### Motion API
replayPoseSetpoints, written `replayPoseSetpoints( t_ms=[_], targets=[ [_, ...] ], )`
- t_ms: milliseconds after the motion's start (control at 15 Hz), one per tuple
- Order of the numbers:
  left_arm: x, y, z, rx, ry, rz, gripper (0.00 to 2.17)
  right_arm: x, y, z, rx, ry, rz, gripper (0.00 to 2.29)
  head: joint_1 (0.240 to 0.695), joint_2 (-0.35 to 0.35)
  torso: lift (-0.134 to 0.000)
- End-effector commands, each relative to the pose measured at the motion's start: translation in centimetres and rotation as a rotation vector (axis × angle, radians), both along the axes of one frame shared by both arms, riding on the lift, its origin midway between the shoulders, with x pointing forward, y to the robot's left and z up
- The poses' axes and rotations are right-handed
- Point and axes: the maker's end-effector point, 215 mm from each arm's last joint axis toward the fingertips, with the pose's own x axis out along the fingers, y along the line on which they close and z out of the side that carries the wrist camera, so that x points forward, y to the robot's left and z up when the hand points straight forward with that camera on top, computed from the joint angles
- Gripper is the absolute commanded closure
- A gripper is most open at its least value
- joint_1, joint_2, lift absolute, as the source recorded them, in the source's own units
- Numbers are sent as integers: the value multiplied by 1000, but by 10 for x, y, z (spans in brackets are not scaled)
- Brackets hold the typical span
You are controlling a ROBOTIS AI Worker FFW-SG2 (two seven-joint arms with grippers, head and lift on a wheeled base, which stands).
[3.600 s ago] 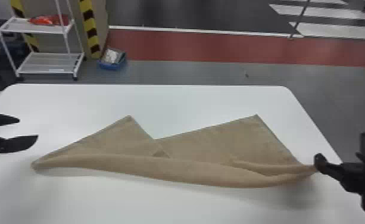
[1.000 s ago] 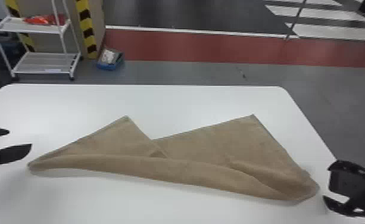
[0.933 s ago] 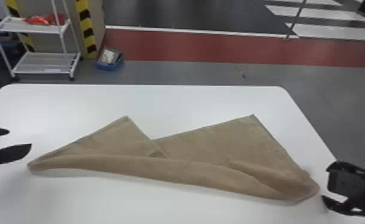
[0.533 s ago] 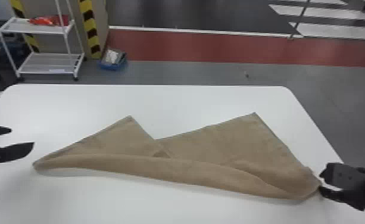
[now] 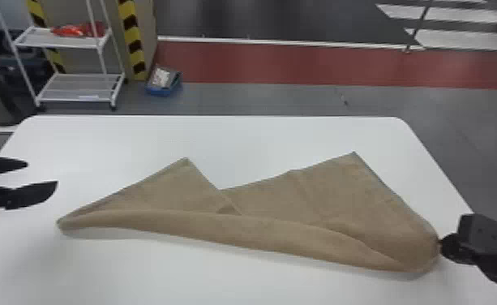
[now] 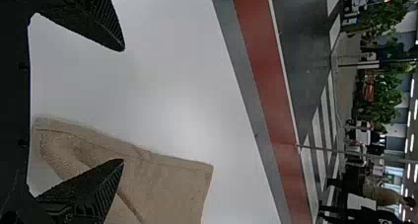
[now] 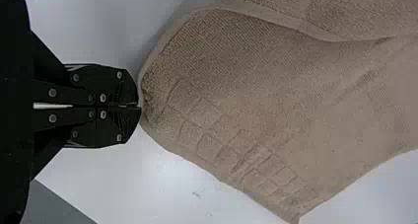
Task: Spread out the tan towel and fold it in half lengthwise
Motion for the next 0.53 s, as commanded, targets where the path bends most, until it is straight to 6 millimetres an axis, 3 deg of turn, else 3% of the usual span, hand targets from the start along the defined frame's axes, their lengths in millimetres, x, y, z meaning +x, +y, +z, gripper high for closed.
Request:
replayPoseSetpoints(
  t_ms=[0,133,267,467],
  targets=[
    [8,-6,30,-27,-49,-5,76,9,-4,31,76,-66,-77,1659,695,-86,-123],
    [23,-33,40,-22,-57,-55,80,14,-18,52,134,-125,-154,1659,695,-94,-123],
    [37,-69,32,9,-30,-132,137,16,-15,61,169,-154,-176,1659,695,-120,-123],
    [54,-129,3,35,77,-296,161,-1,-1,45,191,-125,-187,1656,695,-187,-123]
  ],
)
